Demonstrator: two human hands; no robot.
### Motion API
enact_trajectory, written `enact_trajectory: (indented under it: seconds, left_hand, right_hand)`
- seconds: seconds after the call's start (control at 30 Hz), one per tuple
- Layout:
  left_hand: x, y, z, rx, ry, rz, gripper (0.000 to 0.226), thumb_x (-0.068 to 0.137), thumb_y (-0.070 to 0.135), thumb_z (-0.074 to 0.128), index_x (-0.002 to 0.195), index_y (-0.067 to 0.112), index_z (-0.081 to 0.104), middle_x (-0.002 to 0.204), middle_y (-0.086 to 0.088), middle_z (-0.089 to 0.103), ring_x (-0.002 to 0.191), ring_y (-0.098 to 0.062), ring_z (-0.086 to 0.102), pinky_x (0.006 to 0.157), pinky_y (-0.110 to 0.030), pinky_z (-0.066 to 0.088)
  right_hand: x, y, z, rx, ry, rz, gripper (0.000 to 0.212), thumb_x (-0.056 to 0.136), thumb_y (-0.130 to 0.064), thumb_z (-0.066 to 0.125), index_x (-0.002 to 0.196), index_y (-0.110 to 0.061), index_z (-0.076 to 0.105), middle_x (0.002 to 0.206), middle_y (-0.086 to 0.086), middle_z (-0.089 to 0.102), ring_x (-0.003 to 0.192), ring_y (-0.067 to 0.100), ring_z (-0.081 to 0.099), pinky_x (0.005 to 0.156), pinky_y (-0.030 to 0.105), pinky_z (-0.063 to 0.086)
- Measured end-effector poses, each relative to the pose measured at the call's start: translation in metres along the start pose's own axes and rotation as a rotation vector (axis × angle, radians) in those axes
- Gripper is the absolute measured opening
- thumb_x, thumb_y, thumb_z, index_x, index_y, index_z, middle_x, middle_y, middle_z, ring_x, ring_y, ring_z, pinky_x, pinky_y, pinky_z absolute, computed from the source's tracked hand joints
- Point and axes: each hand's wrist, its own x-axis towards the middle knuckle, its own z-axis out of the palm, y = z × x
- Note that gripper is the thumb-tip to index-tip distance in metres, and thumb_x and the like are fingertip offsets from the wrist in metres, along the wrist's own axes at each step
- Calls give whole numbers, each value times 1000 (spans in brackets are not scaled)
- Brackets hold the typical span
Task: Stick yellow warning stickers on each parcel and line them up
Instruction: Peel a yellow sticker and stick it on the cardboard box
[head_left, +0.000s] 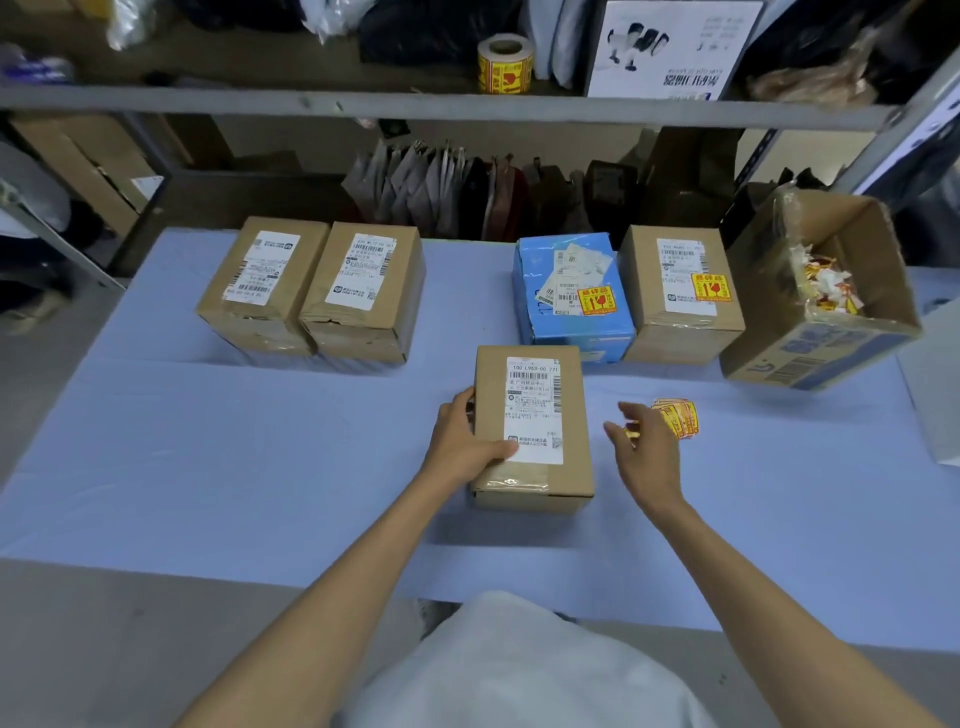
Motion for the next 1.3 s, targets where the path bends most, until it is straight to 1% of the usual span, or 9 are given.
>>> enact_trajectory:
  seconds: [0.07, 0.17, 0.3, 0.63, 0.77, 0.87, 1.0, 1.17, 1.3]
  left_hand:
    - [1, 0, 3, -18, 31, -13, 85, 66, 16, 85, 137, 22, 39, 129, 0, 44, 116, -13, 50, 98, -27, 42]
    - [0, -1, 3, -42, 32, -26, 84, 68, 15, 84, 138, 20, 38, 133, -1, 43, 118, -12, 49, 100, -28, 41]
    - [-3, -2, 0, -54, -3, -20, 84, 71, 16, 83, 140, 20, 35, 138, 0, 40, 115, -7, 46, 96, -23, 39]
    - [-2, -4, 1, -99, 13, -16, 84, 70, 16, 84, 139, 21, 37, 139, 0, 40, 115, -6, 47, 93, -22, 41]
    - [6, 2, -1, -23, -9, -53, 85, 65, 15, 87, 134, 18, 37, 137, -3, 41, 117, -12, 49, 94, -25, 41]
    - [6, 19, 3, 120, 72, -16, 82, 66, 15, 82, 133, 21, 35, 130, 0, 35, 124, -17, 38, 101, -30, 38]
    - [7, 55, 12, 156, 218, 308, 65, 77, 19, 73, 134, 22, 42, 129, 3, 39, 121, -12, 33, 100, -25, 34]
    - [21, 92, 15, -106, 17, 171, 26, 89, 28, 62, 114, 19, 58, 107, 3, 62, 98, -14, 61, 83, -32, 53]
    - [28, 86, 13, -174, -7, 179, 15, 91, 19, 62, 104, 12, 66, 98, -9, 68, 86, -16, 63, 75, -29, 53]
  right_hand:
    - [9, 14, 1, -264, -28, -4, 42, 92, -11, 60, 131, -1, 50, 132, 18, 52, 122, 33, 47, 91, 39, 43]
    - [15, 35, 6, -481, -173, 8, 42, 91, -12, 61, 129, 0, 49, 135, 19, 46, 124, 35, 39, 84, 44, 45]
    - [14, 50, 8, -506, -145, -54, 36, 87, -14, 67, 119, -1, 58, 122, 18, 53, 112, 37, 46, 71, 42, 45]
    - [21, 43, 3, -658, -158, -99, 23, 91, -4, 50, 108, -1, 65, 107, 20, 65, 94, 41, 59, 66, 37, 42]
    - [27, 27, -13, -640, 40, -189, 23, 85, 0, 60, 102, -7, 73, 101, 16, 62, 101, 39, 51, 64, 38, 42]
    - [33, -1, -25, -505, 222, -191, 15, 89, -13, 64, 96, -14, 77, 82, 11, 66, 84, 36, 56, 58, 33, 37]
    - [26, -51, -32, -58, 196, -196, 19, 91, -30, 63, 92, -16, 76, 73, 1, 73, 68, 18, 67, 57, 25, 43]
    - [8, -96, -19, 528, 41, -51, 12, 79, 2, 71, 88, -6, 72, 81, 3, 72, 75, 18, 69, 67, 27, 59]
    - [1, -108, -8, 676, -71, 2, 28, 76, 11, 70, 96, -5, 61, 80, 8, 71, 71, 16, 70, 64, 27, 59]
